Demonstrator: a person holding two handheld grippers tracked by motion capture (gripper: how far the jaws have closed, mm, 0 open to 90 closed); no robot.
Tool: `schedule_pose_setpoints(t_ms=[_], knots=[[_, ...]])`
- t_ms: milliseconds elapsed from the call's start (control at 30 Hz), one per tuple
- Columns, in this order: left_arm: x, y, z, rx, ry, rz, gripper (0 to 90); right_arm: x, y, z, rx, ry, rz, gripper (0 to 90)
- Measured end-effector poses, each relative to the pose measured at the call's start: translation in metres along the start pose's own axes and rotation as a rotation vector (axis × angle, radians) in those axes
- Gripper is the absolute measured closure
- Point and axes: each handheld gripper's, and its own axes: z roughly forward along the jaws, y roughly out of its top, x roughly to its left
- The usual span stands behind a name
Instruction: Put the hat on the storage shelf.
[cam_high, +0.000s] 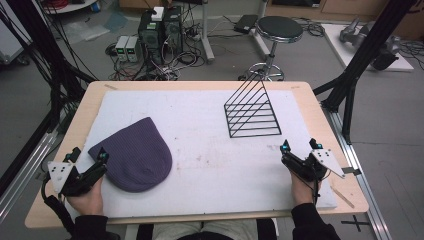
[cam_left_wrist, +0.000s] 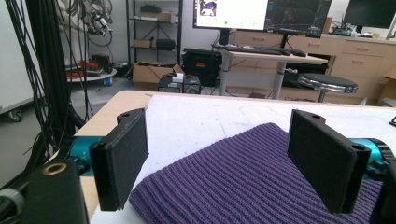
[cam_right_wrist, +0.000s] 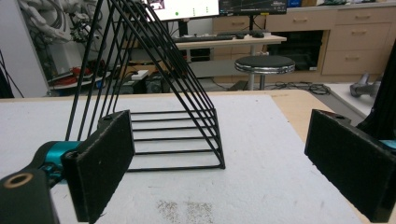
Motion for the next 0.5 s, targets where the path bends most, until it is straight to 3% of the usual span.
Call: schedule_pose_setpoints(t_ms=[233, 400, 500], knots=[[-0.001, 0.001, -0.001, -0.004, -0.022, -0.002, 21.1, -0.001, 0.000, 0.001, 0.004, 0.005, 0.008, 7.5], [-0.002, 0.009, -0.003, -0.022, -0.043, 0.040, 21.1, -0.001, 0.000, 0.001, 0.007, 0.009, 0.002, 7.5], [0.000, 0.014, -0.004, -0.034, -0.089, 0.038, 20.4, -0.001, -0.001, 0.002, 0.009, 0.012, 0.005, 7.5]])
